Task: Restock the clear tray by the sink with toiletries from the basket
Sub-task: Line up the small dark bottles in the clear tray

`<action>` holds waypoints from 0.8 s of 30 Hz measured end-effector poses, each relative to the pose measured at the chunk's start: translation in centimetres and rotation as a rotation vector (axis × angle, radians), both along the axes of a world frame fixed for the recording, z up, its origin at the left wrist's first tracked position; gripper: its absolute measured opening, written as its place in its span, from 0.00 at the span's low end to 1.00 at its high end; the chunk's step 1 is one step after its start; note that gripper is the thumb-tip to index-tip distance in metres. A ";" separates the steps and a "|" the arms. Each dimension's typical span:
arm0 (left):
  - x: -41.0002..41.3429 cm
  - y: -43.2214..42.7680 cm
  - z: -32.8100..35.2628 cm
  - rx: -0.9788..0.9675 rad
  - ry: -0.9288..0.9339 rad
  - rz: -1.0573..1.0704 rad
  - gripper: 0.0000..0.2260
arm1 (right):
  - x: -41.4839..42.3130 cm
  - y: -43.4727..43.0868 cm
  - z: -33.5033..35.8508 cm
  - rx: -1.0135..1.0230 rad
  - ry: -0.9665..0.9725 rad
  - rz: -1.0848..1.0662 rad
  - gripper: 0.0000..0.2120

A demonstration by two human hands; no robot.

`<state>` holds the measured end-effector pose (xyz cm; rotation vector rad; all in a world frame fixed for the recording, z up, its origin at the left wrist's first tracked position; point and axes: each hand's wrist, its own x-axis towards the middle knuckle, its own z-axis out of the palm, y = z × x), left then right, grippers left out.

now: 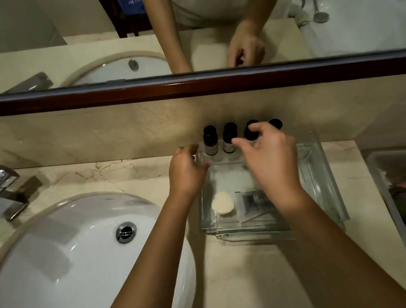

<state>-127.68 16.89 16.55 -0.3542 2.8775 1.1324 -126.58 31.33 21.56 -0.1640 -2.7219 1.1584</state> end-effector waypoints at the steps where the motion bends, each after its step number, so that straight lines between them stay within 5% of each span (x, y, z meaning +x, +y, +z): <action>1: 0.4 -0.1 0.4 0.005 -0.001 0.021 0.22 | 0.8 0.6 0.0 -0.015 -0.010 -0.007 0.19; 9: 6.2 -0.1 3.3 -0.010 -0.035 0.039 0.17 | 6.6 6.5 -1.8 0.035 -0.206 0.068 0.14; 16: 13.5 -0.9 5.5 0.021 -0.123 -0.051 0.14 | 7.4 6.4 0.7 0.194 -0.306 0.344 0.14; 24: 29.5 -8.4 7.7 0.196 -0.113 0.389 0.10 | 11.8 -1.7 6.3 0.280 -0.299 0.748 0.15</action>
